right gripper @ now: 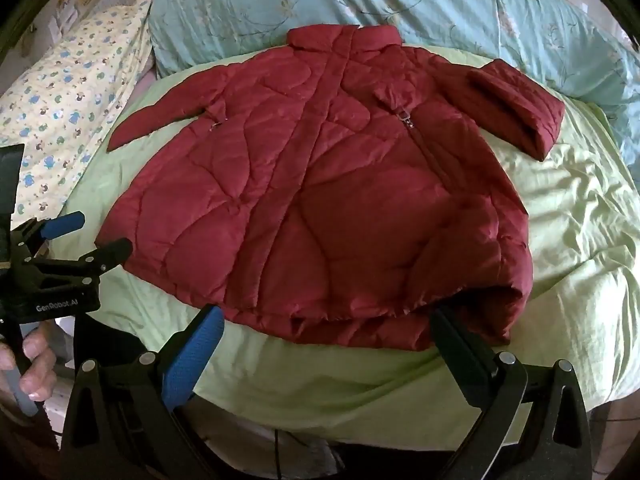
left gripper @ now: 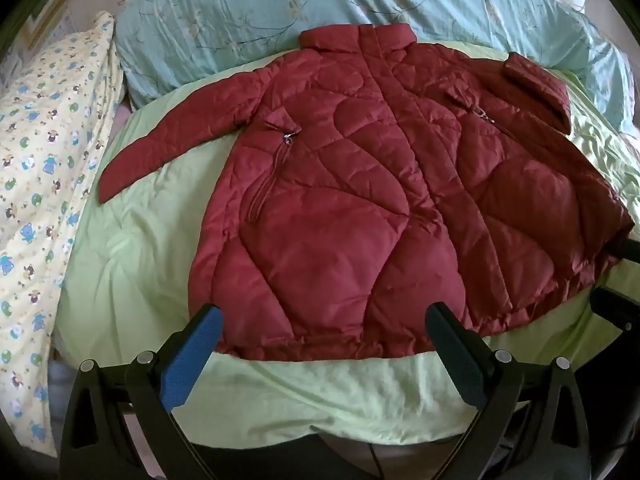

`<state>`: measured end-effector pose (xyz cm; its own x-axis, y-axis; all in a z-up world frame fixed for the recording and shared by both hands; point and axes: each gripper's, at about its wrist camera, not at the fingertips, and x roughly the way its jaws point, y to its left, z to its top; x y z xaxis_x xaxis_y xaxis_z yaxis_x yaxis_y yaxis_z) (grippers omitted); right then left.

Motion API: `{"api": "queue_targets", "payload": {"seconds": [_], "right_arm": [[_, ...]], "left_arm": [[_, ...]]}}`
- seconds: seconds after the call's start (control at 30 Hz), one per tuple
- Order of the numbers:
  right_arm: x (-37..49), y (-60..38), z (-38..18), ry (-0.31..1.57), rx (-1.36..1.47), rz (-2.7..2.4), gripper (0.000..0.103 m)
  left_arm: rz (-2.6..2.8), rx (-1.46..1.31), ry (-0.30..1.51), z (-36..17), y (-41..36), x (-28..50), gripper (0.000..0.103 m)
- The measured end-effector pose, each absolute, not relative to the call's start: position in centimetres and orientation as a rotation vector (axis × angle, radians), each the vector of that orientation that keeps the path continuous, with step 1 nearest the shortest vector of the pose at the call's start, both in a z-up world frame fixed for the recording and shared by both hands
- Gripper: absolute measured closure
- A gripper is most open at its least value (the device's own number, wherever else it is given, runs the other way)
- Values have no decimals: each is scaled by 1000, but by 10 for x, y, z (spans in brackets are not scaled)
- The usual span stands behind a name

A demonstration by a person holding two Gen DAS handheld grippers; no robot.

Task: Fold large clothes
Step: 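Move the right tool toward the coat's sleeve cuff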

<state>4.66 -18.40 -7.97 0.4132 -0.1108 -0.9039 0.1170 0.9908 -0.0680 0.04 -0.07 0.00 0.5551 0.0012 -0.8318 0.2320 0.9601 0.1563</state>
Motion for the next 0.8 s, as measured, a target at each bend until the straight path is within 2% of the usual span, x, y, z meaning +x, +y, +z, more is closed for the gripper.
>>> {"api": "queue_targets", "payload": {"seconds": [0.8], "right_arm": [[47, -180, -81, 1134, 7, -138, 0]], "left_arm": [[-151, 245, 987, -5, 1, 0, 1]]}}
